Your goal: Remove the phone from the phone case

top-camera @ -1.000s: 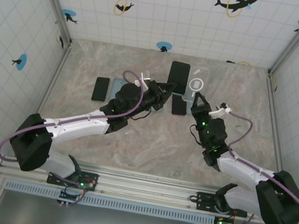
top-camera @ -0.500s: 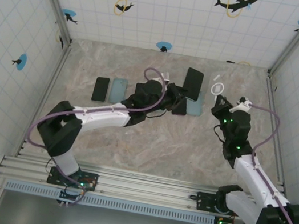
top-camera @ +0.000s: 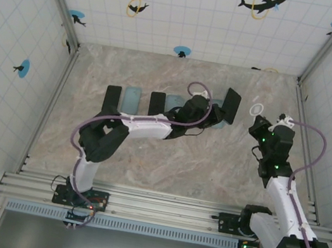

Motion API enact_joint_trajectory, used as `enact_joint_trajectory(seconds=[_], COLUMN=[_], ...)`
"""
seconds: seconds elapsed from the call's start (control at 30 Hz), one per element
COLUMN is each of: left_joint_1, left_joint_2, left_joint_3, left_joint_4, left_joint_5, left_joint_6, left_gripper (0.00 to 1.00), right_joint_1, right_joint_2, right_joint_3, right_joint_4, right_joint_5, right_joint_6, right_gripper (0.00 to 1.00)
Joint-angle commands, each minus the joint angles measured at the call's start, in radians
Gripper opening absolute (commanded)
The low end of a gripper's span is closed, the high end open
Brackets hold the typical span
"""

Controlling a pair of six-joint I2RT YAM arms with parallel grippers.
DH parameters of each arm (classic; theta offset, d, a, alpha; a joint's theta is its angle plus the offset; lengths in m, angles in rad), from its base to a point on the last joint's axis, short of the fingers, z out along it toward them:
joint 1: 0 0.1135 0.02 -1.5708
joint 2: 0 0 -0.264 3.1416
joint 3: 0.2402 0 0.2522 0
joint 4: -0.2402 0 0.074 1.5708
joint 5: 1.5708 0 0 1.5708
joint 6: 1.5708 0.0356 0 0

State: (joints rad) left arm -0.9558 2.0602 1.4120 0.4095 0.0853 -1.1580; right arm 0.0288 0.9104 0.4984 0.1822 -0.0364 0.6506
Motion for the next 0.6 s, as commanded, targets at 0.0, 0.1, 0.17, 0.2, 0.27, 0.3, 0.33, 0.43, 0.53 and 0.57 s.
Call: enact_joint_trajectory(seconds=[0.0,0.1,0.17,0.2,0.27,0.3,0.33,0.43,0.53,0.57], left_joint_1=[-0.019,-0.030,-0.038,-0.040,-0.042,-0.043,-0.042,-0.042,-0.043,-0.042], left_joint_2=[0.050,0.106,0.133,0.144,0.169,0.184,0.196,0.230,0.263,0.274], left_joint_3=[0.099,0.166,0.189,0.187,0.182,0.184,0.191,0.205,0.218,0.220], left_joint_4=[-0.009,-0.052,-0.069,-0.055,-0.001,0.023,0.040,0.086,0.129,0.145], left_joint_5=[-0.044,-0.090,-0.138,-0.159,-0.171,-0.177,-0.180,-0.199,-0.212,-0.215], left_joint_6=[0.083,0.106,0.099,0.073,0.023,-0.004,-0.022,-0.076,-0.128,-0.147], left_gripper=[0.01,0.01,0.02,0.02,0.02,0.02,0.02,0.02,0.03,0.03], right_joint_1=[-0.041,-0.068,-0.080,-0.084,-0.090,-0.094,-0.095,-0.099,-0.099,-0.101], right_joint_2=[-0.018,-0.009,0.000,0.004,0.010,0.014,0.016,0.022,0.028,0.029], right_joint_3=[0.034,0.038,0.045,0.045,0.045,0.043,0.042,0.042,0.040,0.037], right_joint_4=[-0.024,-0.033,-0.041,-0.045,-0.048,-0.049,-0.049,-0.056,-0.062,-0.065], right_joint_5=[-0.040,-0.051,-0.061,-0.062,-0.063,-0.066,-0.068,-0.069,-0.076,-0.077], right_joint_6=[-0.029,-0.038,-0.044,-0.049,-0.049,-0.049,-0.048,-0.049,-0.049,-0.049], right_gripper=[0.02,0.02,0.02,0.02,0.02,0.02,0.02,0.02,0.02,0.02])
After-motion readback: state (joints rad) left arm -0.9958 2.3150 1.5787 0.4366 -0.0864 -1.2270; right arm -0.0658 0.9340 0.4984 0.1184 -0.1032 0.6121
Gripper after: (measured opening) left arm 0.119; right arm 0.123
